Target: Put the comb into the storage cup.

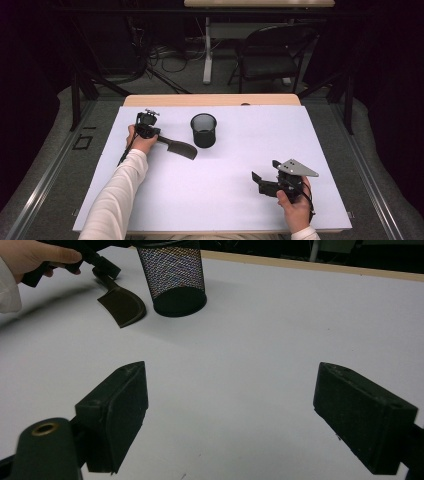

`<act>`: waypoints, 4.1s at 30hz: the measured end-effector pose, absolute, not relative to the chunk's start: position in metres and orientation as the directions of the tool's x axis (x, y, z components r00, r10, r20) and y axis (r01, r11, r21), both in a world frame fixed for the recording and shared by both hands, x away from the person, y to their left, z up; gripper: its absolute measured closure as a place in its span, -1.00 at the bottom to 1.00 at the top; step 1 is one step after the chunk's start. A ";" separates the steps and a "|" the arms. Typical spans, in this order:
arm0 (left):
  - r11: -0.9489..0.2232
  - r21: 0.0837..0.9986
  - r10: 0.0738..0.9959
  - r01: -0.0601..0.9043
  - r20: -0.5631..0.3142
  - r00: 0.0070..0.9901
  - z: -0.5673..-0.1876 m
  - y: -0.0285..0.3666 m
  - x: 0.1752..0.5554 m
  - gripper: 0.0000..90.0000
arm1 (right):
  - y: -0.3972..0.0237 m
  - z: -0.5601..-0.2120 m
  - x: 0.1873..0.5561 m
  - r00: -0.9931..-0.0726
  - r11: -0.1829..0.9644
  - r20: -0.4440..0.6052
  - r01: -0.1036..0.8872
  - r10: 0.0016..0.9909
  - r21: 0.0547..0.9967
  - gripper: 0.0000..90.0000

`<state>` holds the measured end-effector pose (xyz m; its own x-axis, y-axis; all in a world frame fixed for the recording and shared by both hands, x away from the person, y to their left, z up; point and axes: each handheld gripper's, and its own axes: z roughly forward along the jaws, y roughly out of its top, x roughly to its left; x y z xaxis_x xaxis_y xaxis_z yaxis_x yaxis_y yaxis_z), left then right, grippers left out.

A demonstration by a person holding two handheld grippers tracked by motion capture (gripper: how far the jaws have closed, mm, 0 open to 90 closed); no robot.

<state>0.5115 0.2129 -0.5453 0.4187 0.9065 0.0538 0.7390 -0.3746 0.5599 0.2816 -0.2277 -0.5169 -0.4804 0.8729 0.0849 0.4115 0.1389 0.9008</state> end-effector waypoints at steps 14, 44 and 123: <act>-0.440 0.530 0.871 0.725 0.056 0.488 -0.542 0.215 0.504 1.00 | -0.228 -0.517 0.281 -0.479 0.134 0.087 0.408 0.874 0.903 -0.68; -0.544 0.534 0.771 0.647 0.014 0.637 -0.544 0.230 0.462 1.00 | -0.227 -0.517 0.282 -0.479 0.129 0.099 0.421 0.872 0.898 -0.68; -0.298 0.711 0.798 0.637 -0.180 0.575 -0.508 0.277 0.386 -0.34 | -0.224 -0.519 0.283 -0.486 0.133 0.103 0.427 0.868 0.894 -0.68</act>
<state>0.3858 0.2769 -0.5084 0.5748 0.7981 -0.1805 0.6372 -0.2983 0.7106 0.2831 -0.2243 -0.5191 -0.4858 0.8679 0.1034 0.4274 0.1327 0.8943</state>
